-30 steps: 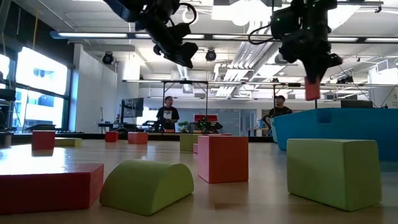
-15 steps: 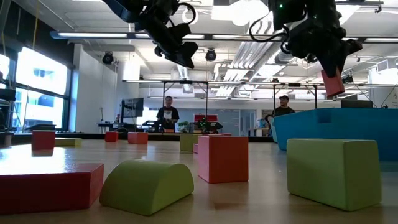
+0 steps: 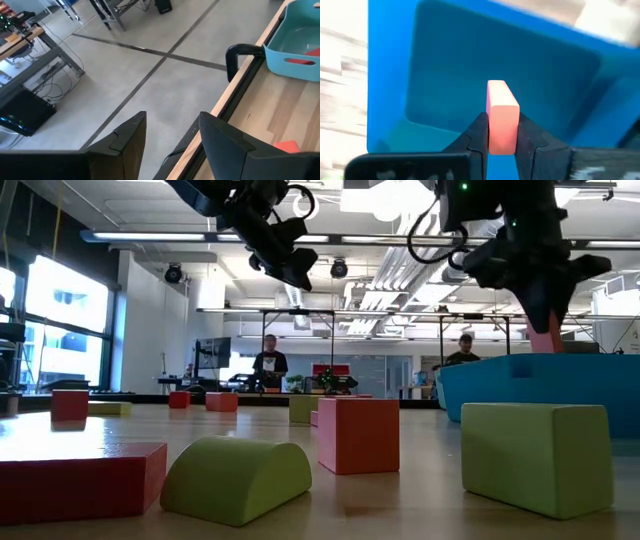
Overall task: Sort & place blocks by color
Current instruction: Put the orange wooden block into the blue bin
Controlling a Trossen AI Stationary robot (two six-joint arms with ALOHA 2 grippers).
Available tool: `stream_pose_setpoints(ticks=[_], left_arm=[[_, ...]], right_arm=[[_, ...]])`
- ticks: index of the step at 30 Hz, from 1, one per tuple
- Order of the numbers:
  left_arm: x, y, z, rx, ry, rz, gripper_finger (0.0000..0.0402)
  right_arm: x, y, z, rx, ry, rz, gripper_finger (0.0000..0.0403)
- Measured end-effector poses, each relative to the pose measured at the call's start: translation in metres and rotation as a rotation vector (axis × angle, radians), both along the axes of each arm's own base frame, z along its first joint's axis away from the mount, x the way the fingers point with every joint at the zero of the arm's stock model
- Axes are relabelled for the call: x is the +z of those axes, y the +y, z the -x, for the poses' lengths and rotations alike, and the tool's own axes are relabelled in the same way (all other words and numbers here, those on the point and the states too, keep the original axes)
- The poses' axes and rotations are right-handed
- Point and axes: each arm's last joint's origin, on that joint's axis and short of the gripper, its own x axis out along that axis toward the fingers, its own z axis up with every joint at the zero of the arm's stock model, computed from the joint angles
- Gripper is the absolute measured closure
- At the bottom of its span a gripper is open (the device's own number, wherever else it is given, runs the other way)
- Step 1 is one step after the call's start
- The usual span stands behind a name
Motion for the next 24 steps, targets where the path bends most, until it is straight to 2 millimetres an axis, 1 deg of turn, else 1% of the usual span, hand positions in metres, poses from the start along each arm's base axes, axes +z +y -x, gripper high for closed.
stream_pose_setpoints(ticks=[6,12,19,24], left_arm=[[0.000,-0.001,0.000,-0.011,0.018,-0.010,0.0229],[0.000,-0.001,-0.002,-0.054,0.006,0.005,0.0229],[-0.001,-0.003,-0.003,-0.112,-0.003,0.034,0.0229],[-0.003,-0.004,-0.002,-0.127,0.004,0.049,0.0229]], right_arm=[[-0.024,0.009,-0.002,-0.043,-0.046,-0.064,0.0363],[-0.039,0.012,-0.004,-0.070,-0.089,-0.098,0.0363],[-0.042,0.012,-0.004,-0.067,-0.106,-0.101,0.0357],[-0.042,0.011,-0.004,-0.062,-0.103,-0.089,0.0315]])
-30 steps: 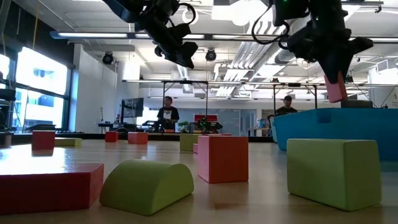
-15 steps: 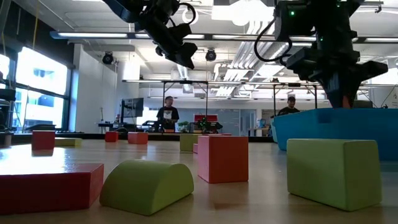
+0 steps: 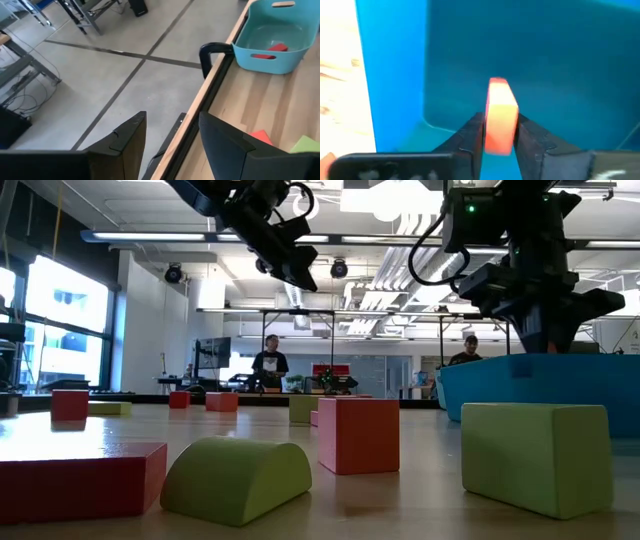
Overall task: Sort & place blocks by color
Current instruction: Put the orange wooden block into the blue bin
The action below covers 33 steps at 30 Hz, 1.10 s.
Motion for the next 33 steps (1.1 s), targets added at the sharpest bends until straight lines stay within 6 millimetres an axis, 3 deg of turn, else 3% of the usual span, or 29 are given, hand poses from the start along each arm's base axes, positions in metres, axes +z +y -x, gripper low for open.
stream_pose_setpoints(ticks=[10,18,25,33], left_arm=[[0.000,-0.002,-0.001,-0.059,-0.015,0.025,0.0229],[0.000,-0.002,-0.001,-0.058,-0.015,0.025,0.0229],[0.000,-0.004,-0.003,-0.065,-0.015,0.024,0.0229],[0.000,-0.005,-0.004,-0.069,-0.014,0.024,0.0229]], right_arm=[[0.000,0.000,0.000,-0.005,0.002,0.007,0.0241],[0.006,0.000,-0.003,-0.020,-0.017,-0.024,0.0243],[0.008,0.002,0.008,-0.042,0.104,-0.007,0.0251],[0.009,0.000,-0.006,-0.048,-0.036,0.029,0.0252]])
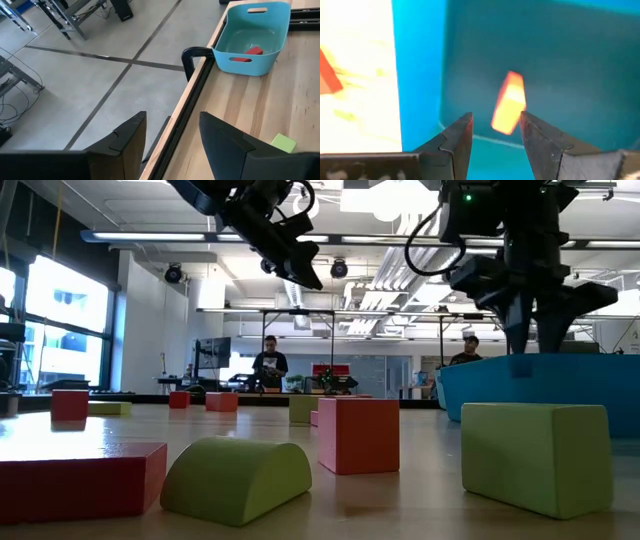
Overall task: Sort & place blocks by color
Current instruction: Put the orange wooden block into the blue bin
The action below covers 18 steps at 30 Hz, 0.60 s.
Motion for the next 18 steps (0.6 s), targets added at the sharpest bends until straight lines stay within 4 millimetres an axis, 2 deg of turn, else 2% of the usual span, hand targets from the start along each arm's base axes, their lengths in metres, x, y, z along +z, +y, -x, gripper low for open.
stream_pose_setpoints(ticks=[11,18], left_arm=[[-0.001,0.000,0.000,0.003,0.011,0.006,0.0229],[-0.002,0.000,0.001,0.007,0.020,0.011,0.0229]], right_arm=[[-0.007,-0.001,0.003,-0.002,0.090,0.030,0.0252],[-0.016,0.008,0.004,0.015,0.203,0.007,0.0252]])
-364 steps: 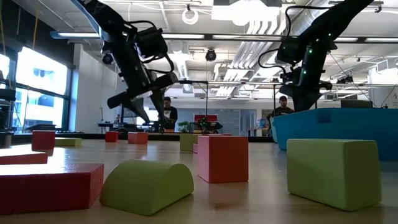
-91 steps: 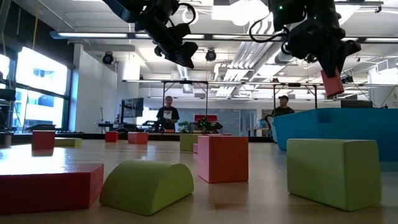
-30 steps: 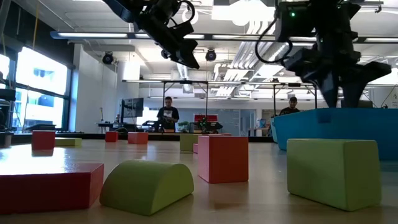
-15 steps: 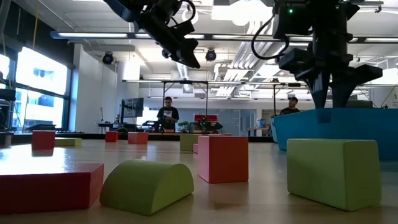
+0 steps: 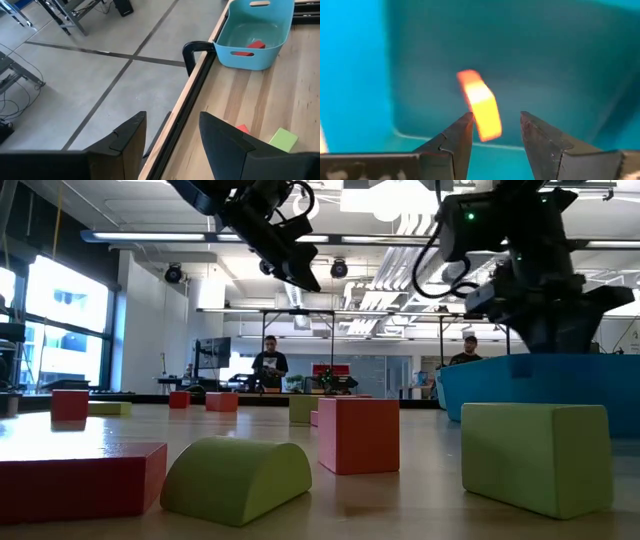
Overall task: Sort & place blocks by color
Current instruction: Put the orange wooden block into the blue bin, then put the green wooden block into the white bin
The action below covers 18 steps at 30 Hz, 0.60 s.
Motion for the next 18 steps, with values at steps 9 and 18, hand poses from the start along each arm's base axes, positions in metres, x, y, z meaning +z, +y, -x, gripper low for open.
stream_pose_setpoints(ticks=[9,18], left_arm=[[-0.002,-0.004,-0.002,-0.008,0.019,0.012,0.0229],[-0.014,-0.031,-0.011,-0.083,0.141,0.096,0.0229]], right_arm=[[0.000,0.008,0.010,0.006,0.117,0.017,0.0252],[0.001,0.007,0.008,0.134,0.084,0.035,0.0252]])
